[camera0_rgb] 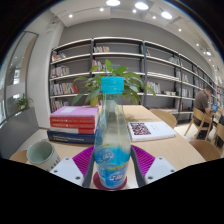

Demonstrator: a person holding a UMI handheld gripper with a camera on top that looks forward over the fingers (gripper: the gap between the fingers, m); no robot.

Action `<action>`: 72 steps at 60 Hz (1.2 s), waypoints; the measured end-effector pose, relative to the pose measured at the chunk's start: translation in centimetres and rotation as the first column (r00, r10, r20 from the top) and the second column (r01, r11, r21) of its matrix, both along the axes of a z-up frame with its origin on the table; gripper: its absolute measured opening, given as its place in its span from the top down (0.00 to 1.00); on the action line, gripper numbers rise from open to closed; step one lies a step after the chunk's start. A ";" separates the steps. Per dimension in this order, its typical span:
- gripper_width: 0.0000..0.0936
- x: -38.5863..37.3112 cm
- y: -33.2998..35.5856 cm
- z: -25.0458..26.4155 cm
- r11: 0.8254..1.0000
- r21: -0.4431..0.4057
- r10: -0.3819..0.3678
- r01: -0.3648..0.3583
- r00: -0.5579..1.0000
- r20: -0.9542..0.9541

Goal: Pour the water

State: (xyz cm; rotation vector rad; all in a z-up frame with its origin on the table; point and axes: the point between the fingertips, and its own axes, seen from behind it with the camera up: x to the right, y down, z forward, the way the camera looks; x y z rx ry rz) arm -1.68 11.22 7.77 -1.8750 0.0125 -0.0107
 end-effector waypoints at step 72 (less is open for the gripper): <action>0.11 -8.4 -24.3 14.6 0.978 -0.204 -0.035 0.040 0.999 0.029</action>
